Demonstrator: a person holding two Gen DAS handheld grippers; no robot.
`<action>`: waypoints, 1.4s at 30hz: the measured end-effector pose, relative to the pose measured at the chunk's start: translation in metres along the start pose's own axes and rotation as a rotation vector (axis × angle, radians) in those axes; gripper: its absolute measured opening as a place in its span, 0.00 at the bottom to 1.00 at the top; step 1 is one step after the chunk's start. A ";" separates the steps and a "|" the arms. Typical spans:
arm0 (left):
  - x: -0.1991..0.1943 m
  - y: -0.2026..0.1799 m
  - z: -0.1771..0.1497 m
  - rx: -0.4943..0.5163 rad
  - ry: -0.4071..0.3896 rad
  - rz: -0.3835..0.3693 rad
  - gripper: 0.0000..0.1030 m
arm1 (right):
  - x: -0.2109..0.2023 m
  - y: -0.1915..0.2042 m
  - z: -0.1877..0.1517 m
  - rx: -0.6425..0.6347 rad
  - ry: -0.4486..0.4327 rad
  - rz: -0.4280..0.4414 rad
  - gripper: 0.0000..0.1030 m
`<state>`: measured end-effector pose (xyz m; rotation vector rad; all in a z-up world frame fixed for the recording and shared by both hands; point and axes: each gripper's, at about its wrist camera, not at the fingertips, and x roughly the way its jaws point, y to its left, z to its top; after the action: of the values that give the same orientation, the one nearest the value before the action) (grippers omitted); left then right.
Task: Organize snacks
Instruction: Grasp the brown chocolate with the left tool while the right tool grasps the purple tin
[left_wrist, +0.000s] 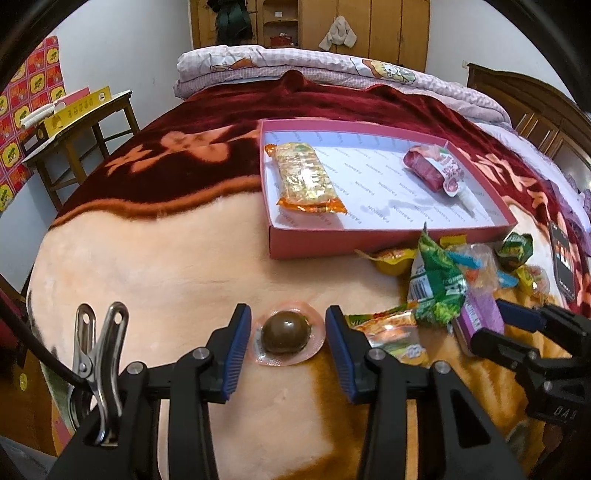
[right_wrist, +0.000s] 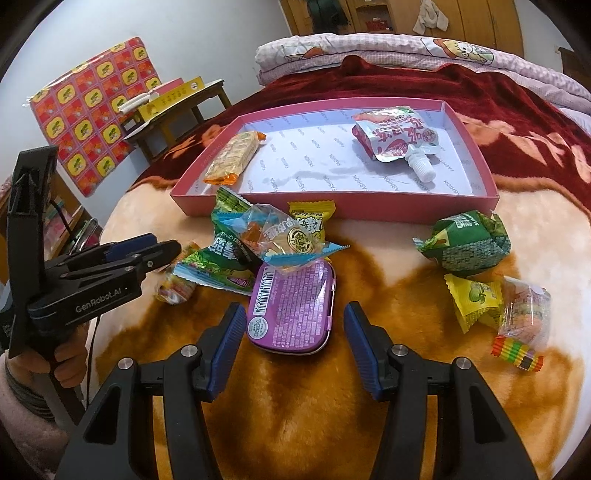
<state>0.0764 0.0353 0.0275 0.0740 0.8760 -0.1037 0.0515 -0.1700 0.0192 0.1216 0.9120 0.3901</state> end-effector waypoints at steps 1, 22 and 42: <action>-0.001 0.000 -0.001 0.002 -0.002 0.003 0.43 | 0.000 0.000 0.000 -0.001 -0.001 -0.001 0.55; -0.004 0.005 -0.008 -0.021 -0.036 0.015 0.41 | 0.003 0.001 -0.001 -0.020 -0.032 -0.021 0.55; -0.037 0.001 0.005 -0.056 -0.102 -0.029 0.40 | -0.022 0.001 -0.005 -0.010 -0.113 0.001 0.23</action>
<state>0.0567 0.0377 0.0595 0.0041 0.7774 -0.1093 0.0352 -0.1779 0.0326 0.1333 0.7980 0.3846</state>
